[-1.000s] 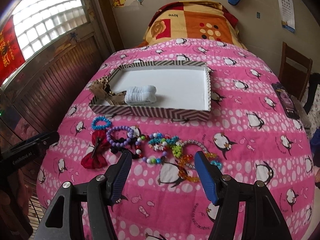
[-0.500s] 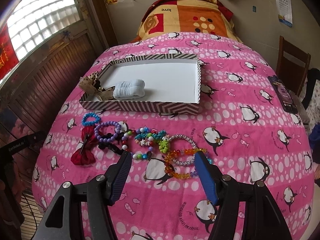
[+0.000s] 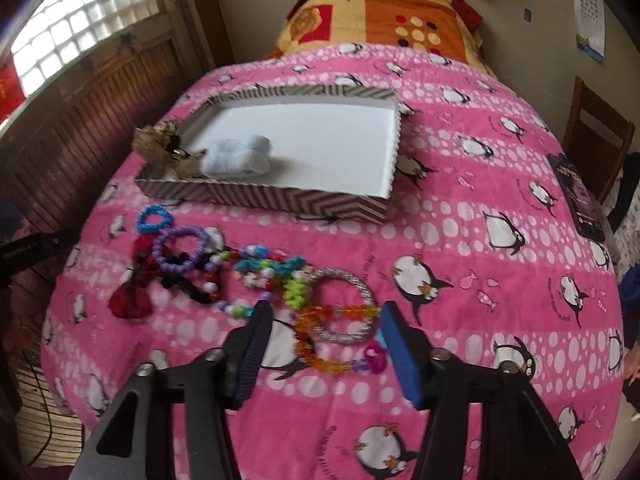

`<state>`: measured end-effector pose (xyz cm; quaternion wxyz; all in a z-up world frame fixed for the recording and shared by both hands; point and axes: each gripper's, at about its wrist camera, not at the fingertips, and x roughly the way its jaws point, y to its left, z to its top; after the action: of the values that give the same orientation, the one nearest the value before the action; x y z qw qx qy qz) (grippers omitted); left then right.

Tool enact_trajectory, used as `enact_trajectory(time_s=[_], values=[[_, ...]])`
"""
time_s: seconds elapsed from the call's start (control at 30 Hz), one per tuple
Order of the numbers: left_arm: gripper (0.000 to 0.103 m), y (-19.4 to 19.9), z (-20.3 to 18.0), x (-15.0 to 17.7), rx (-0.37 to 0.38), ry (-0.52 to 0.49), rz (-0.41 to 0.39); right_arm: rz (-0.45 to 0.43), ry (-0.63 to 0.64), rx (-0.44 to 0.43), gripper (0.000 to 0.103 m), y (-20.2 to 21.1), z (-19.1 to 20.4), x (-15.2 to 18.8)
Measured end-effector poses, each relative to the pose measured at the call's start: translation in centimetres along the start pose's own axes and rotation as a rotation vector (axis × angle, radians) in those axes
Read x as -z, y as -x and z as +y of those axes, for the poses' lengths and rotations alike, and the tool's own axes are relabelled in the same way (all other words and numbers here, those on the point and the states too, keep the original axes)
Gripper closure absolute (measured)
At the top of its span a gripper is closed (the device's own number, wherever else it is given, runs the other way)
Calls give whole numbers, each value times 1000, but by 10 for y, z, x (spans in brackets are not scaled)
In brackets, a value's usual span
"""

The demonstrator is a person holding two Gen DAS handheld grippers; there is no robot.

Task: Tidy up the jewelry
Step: 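Withdraw both tools and move toward the remaining bracelets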

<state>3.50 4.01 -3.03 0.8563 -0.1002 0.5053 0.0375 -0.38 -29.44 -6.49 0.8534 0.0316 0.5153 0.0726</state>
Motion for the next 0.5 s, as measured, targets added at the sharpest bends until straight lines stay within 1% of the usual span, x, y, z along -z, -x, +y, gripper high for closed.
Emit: enact_trajectory(time_s=[0.13, 0.27, 0.37, 0.5], values=[[43, -10, -1, -7, -7, 9, 15, 32, -8, 15, 58, -17, -15, -5], [43, -23, -6, -16, -8, 3, 36, 72, 27, 37, 58, -36, -20, -12], [43, -39, -10, -26, -4, 4, 78, 106, 39, 28, 58, -50, -22, -16], [43, -56, -14, -39, -9, 13, 101, 125, 94, 46, 58, -63, -22, -20]])
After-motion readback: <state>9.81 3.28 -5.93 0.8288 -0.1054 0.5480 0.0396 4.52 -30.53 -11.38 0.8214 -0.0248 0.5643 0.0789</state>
